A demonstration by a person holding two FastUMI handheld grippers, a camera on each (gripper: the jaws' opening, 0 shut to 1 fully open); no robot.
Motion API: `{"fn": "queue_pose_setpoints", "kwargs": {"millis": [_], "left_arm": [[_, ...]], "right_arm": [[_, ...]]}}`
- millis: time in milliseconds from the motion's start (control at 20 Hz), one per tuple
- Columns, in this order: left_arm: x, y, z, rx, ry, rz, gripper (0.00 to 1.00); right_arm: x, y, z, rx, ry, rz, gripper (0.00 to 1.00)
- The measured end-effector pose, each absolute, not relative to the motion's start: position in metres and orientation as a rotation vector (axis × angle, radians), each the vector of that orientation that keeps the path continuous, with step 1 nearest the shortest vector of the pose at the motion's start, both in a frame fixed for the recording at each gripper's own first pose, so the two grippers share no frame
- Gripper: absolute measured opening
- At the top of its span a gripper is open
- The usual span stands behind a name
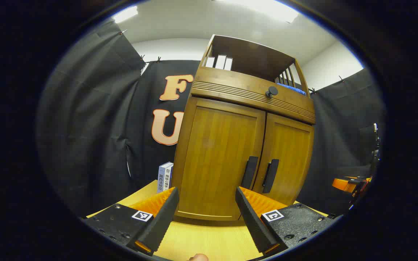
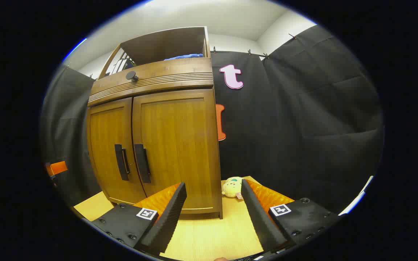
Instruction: Open the right door of the double-door shoe cabinet with the right hand, and open the left door with the left hand.
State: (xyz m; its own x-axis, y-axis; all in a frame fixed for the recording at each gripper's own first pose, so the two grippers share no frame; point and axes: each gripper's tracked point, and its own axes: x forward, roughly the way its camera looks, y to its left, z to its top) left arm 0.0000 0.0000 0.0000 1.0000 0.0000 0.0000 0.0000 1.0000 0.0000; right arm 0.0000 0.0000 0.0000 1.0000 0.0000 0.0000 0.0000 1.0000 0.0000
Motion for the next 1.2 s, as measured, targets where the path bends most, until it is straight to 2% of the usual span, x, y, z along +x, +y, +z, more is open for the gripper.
{"fn": "queue_pose_setpoints", "kwargs": {"millis": [300,350,400,450,600,650,750,850,950,1000,1050,1150,1200], "left_arm": [[0.002,0.000,0.003,0.008,-0.007,-0.021,0.92],[0.001,0.000,0.005,0.010,-0.011,-0.020,0.95],[0.000,0.000,0.006,0.012,-0.014,-0.018,0.92],[0.000,0.001,0.006,0.015,-0.016,-0.015,0.92],[0.000,-0.001,0.007,0.021,-0.015,-0.013,0.92],[-0.001,0.000,0.007,0.022,-0.015,-0.014,0.95],[0.000,0.000,0.006,0.023,-0.013,-0.018,0.92],[0.000,0.000,0.006,0.025,-0.011,-0.020,0.95],[0.001,0.000,0.005,0.027,-0.008,-0.021,0.92],[0.000,0.000,0.005,0.031,-0.007,-0.021,0.95],[0.001,0.000,0.005,0.034,-0.005,-0.019,0.92],[0.000,0.000,0.005,0.034,-0.003,-0.009,0.92],[0.000,0.000,0.005,0.032,-0.003,-0.009,0.95]], "right_arm": [[0.002,0.004,0.000,0.001,0.004,0.003,1.00],[0.003,0.005,0.000,-0.002,0.004,0.004,1.00],[0.004,0.005,0.000,-0.006,0.003,0.004,0.98],[0.005,0.006,-0.001,-0.011,0.003,0.004,1.00],[0.006,0.009,-0.003,-0.017,0.005,0.008,0.98],[0.007,0.011,-0.003,-0.019,0.005,0.010,0.98],[0.011,0.016,-0.003,-0.020,0.008,0.014,1.00],[0.016,0.024,-0.004,-0.019,0.010,0.023,0.98],[0.023,0.036,-0.002,-0.021,0.011,0.035,0.98],[0.027,0.042,-0.002,-0.018,0.012,0.043,0.98],[0.031,0.049,0.000,-0.008,0.013,0.057,0.98],[0.039,0.067,0.002,0.012,0.019,0.085,0.98],[0.045,0.074,0.003,0.011,0.019,0.095,1.00]]}}
